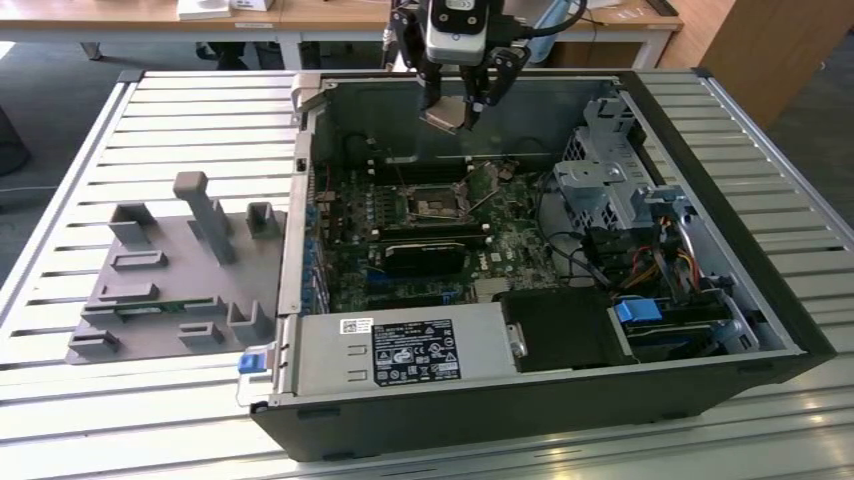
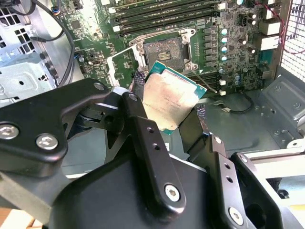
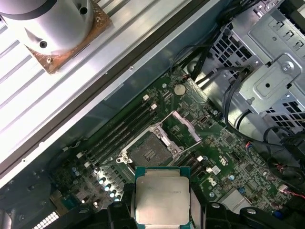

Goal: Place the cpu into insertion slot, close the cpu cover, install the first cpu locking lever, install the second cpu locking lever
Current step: 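Place the cpu into insertion slot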

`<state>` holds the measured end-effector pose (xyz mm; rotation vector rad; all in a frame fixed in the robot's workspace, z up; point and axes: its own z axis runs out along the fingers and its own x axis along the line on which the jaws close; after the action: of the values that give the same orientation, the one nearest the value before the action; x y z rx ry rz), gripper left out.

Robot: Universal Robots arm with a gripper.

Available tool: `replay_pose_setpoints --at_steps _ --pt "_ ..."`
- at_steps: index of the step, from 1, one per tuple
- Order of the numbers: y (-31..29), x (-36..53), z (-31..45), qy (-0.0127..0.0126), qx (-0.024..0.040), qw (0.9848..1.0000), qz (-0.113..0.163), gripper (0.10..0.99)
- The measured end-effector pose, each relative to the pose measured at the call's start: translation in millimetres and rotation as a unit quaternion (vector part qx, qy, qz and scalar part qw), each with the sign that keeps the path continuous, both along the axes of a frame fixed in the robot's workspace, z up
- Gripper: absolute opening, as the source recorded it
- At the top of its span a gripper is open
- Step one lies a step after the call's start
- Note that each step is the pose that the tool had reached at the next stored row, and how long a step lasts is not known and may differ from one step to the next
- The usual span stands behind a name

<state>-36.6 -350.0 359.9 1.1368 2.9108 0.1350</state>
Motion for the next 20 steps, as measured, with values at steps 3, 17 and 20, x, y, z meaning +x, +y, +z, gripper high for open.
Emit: replay_pose_setpoints --at_steps 3,17,20 --pt "0.0 0.0 -0.2 0.0 0.0 1.0 -0.004 0.541" --pt "0.0 0.0 -3.9 0.0005 -0.0081 0.9998 -0.019 0.541" --pt "0.0 0.1 -4.9 0.0004 -0.0102 0.9998 -0.019 0.541"
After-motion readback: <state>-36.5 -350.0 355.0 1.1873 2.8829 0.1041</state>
